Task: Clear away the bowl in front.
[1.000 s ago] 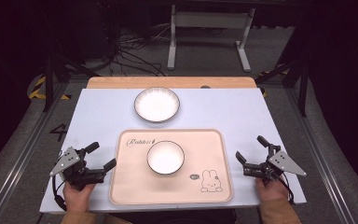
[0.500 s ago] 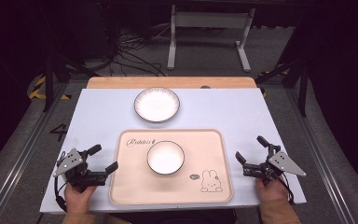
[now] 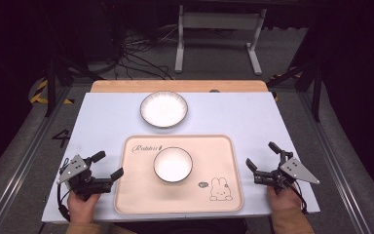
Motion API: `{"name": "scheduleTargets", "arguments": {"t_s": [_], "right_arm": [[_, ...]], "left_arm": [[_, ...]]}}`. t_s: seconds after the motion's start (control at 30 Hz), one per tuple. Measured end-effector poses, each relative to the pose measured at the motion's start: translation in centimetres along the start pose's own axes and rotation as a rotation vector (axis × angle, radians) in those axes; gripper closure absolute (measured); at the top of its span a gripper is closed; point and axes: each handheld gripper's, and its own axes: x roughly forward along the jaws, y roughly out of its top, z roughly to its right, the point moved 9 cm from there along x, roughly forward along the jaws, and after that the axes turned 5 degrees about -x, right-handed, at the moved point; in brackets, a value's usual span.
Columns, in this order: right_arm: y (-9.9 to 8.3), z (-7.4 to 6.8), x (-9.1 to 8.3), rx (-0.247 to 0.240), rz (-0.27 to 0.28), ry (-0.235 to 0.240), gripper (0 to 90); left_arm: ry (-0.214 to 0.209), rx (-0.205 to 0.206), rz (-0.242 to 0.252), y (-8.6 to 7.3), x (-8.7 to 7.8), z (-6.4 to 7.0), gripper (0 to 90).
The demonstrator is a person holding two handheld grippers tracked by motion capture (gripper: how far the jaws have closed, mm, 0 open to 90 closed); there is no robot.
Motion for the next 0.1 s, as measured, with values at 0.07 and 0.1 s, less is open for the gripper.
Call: {"name": "scheduleTargets", "arguments": {"t_s": [0.07,0.1], "right_arm": [[0.01,0.01,-0.01,-0.001,0.001,0.001,0.1],[0.00,0.01,-0.01,0.000,0.001,0.000,0.1]], "left_arm": [[0.002,-0.003,0.002,0.01,0.00,-0.02,1.3],[-0.002,-0.004,0.004,0.03,-0.02,0.00,1.2]]}}
